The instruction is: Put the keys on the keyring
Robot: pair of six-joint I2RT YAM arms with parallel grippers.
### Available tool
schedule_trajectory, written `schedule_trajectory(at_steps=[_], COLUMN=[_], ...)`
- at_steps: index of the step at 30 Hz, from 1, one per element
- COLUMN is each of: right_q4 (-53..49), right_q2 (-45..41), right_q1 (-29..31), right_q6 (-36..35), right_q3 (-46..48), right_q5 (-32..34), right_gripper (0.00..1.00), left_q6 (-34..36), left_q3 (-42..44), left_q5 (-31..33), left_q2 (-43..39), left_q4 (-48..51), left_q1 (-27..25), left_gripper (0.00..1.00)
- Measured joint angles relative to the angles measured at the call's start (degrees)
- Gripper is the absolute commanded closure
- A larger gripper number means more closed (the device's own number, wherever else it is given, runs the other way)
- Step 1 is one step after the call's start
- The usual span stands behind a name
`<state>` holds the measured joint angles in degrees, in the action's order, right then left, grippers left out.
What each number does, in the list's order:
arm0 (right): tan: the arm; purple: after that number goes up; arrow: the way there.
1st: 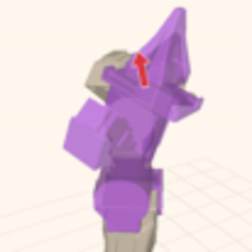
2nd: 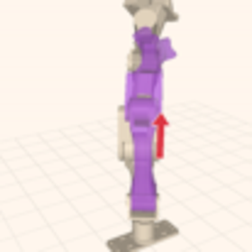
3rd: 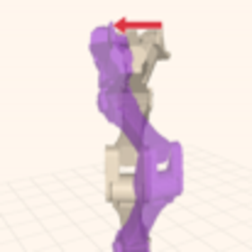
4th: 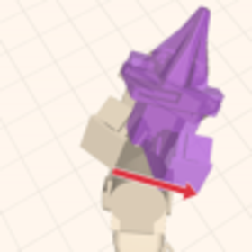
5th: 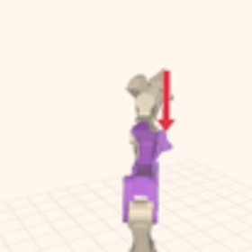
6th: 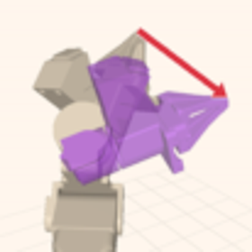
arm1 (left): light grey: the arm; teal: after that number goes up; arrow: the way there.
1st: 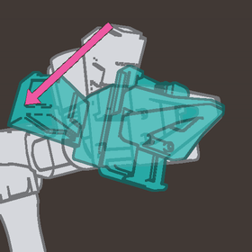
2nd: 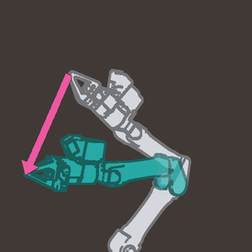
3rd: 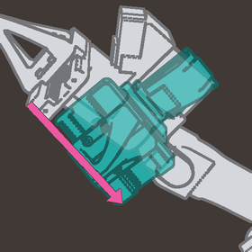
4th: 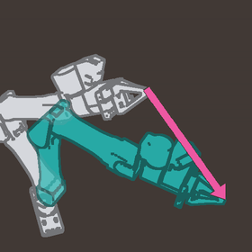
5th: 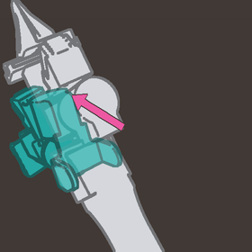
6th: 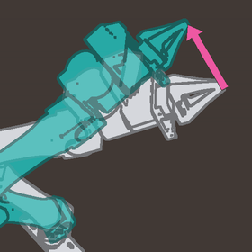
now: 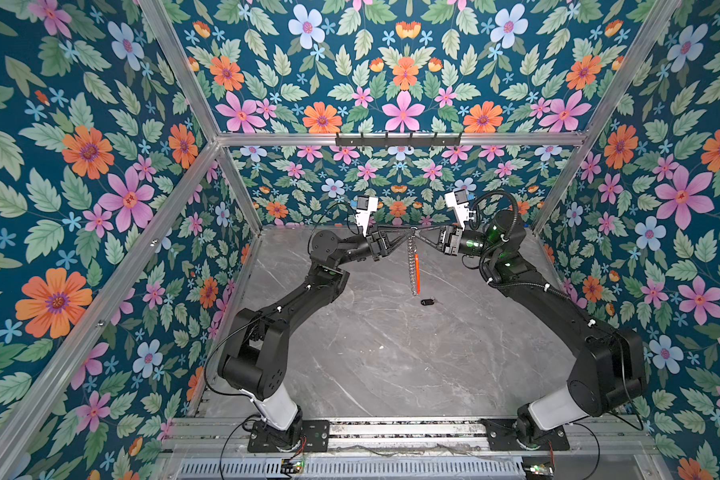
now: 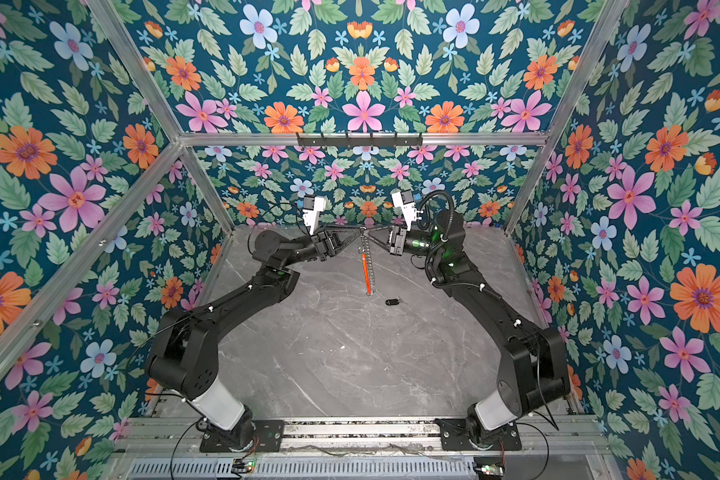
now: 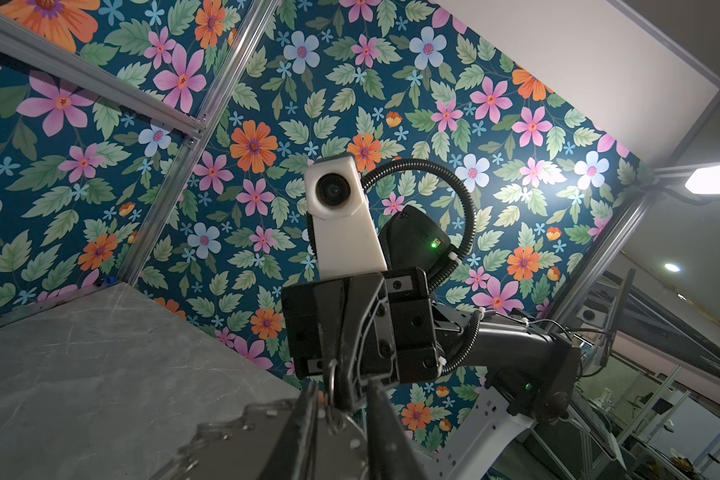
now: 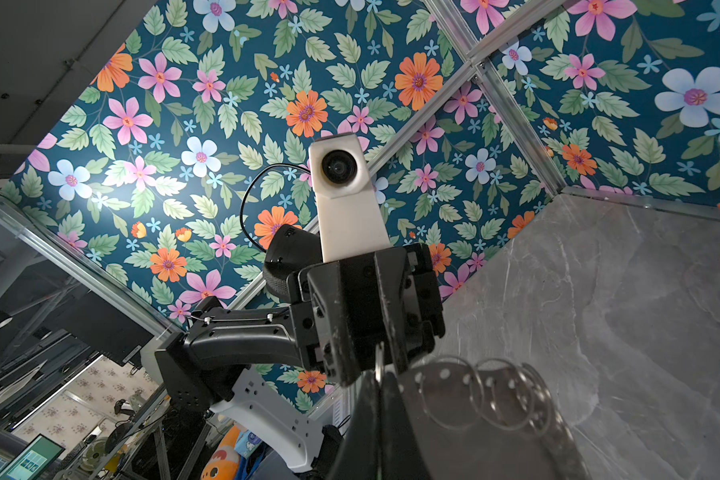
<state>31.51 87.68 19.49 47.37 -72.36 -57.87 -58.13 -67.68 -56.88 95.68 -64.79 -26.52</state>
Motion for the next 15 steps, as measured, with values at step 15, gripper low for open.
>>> schedule_trajectory(at_steps=[15], right_q4=[0.0], right_q2=[0.1], right_q1=[-0.1], right_q6=[0.2], right_q3=[0.0], right_q5=[0.1], right_gripper=[1.00], left_q6=[-0.5], left_q3=[-0.3], left_q5=[0.2], left_q2=[0.9], left_q4=[-0.3], left_q1=[-0.5], left_gripper=[1.00])
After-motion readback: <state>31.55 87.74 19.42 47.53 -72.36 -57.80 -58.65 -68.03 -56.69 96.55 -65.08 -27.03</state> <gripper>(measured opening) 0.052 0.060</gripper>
